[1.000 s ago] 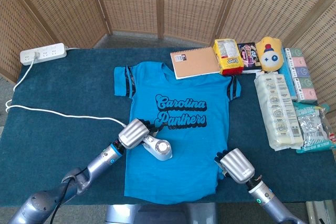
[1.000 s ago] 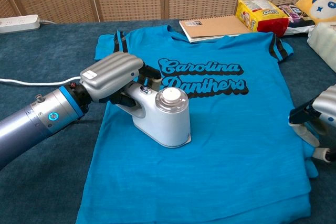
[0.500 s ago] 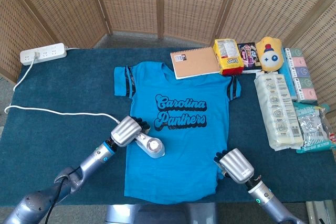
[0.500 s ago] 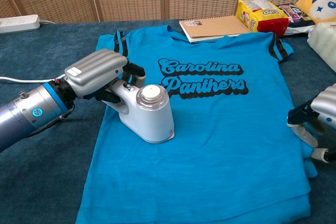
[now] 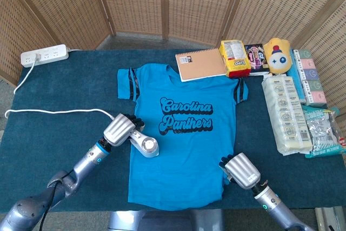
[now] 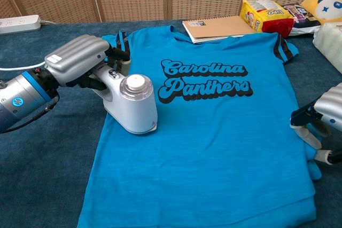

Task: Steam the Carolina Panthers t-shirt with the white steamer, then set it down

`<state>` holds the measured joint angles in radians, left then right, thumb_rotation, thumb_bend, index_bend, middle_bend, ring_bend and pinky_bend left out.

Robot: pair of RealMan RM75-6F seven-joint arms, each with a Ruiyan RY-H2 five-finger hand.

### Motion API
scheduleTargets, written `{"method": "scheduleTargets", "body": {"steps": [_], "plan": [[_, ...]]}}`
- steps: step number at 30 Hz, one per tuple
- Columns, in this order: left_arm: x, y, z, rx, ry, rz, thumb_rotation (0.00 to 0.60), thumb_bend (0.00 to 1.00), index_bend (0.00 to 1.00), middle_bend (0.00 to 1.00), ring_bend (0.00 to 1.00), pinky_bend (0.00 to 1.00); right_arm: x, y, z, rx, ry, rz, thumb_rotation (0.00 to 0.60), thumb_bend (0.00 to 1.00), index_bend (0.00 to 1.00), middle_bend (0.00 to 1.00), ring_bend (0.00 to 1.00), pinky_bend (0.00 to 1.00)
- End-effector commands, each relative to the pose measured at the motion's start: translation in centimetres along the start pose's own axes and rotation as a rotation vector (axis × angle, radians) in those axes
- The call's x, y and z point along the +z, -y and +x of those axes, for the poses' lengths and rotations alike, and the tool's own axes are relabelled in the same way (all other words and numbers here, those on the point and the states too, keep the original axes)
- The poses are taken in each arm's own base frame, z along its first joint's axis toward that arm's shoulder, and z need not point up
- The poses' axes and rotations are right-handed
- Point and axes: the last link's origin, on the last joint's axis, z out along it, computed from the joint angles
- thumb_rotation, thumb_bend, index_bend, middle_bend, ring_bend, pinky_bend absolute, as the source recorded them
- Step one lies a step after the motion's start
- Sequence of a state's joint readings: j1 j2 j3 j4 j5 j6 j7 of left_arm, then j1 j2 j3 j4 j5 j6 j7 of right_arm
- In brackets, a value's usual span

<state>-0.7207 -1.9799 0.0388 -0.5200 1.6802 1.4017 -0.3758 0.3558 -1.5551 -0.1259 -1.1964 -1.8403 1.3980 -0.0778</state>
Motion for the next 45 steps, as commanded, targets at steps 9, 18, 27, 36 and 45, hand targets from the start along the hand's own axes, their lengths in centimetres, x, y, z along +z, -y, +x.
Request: {"method": "scheduleTargets", "body": {"steps": [9,18,27,36,45], "plan": [[-2.0,1.9,2.9,-0.009,-0.088,0.06,0.6,0.51,0.57,0.66,0.61,0.73,0.3,0.1,0.3,-0.001,-0.01,0.008,0.6,0.44,0.74,0.65,0.7,0.75],[-4.5,4.8,4.1,0.035,-0.069,0.154,0.6,0.5,0.57,0.66,0.61,0.72,1.8,1.0,0.1,0.015,-0.002,0.039,0.6,0.44,0.74,0.65,0.7,0.75],[-5.0,7.3,4.3,0.063,-0.058,0.254,0.6,0.5,0.57,0.66,0.61,0.72,2.4,1.3,0.2,0.02,-0.003,0.038,0.6,0.44,0.74,0.65,0.7,0.75],[-5.0,9.4,4.2,0.079,-0.048,0.342,0.6,0.5,0.57,0.66,0.61,0.72,2.5,1.2,0.3,0.02,0.002,0.027,0.6,0.44,0.74,0.65,0.7,0.75],[-4.5,10.9,4.0,0.069,-0.054,0.436,0.6,0.5,0.57,0.66,0.61,0.72,2.7,0.9,0.4,0.019,0.006,0.013,0.6,0.44,0.74,0.65,0.7,0.75]]}}
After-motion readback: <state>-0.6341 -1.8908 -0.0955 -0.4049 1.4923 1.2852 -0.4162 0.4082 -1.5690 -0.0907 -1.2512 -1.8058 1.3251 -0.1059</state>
